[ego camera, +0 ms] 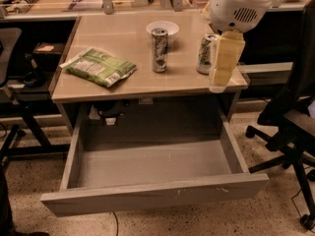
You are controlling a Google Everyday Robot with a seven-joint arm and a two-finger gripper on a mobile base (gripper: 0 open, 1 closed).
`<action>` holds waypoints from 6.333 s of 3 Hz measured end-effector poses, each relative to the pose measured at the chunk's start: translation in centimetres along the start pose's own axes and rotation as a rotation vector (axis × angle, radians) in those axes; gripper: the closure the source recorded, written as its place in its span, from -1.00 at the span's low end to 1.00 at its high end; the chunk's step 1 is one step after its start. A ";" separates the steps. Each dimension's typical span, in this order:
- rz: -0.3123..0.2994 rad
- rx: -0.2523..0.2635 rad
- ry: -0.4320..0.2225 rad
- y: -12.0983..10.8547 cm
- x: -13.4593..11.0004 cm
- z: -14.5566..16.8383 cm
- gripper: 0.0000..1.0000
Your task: Place green jalapeno chip bag into top drawer
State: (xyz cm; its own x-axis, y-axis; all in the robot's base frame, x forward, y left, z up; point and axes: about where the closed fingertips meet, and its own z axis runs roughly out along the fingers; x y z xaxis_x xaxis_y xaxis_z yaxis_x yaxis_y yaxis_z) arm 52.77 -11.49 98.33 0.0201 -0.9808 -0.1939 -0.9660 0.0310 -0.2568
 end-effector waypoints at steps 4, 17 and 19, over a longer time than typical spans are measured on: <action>-0.367 -0.048 -0.197 -4.6 -19.6 6.2 -1.00; -0.234 -0.150 -0.444 -14.9 -23.9 23.0 -1.00; -0.185 -0.217 -0.493 -15.3 -24.5 25.8 -1.00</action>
Offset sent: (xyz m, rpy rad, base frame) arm 0.0415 0.1798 0.0043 0.1062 -0.0369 0.3648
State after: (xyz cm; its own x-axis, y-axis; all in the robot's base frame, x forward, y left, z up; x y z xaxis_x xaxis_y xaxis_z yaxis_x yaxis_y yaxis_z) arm 73.70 16.98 82.60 0.2612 -0.7589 -0.5966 -0.9648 -0.2237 -0.1379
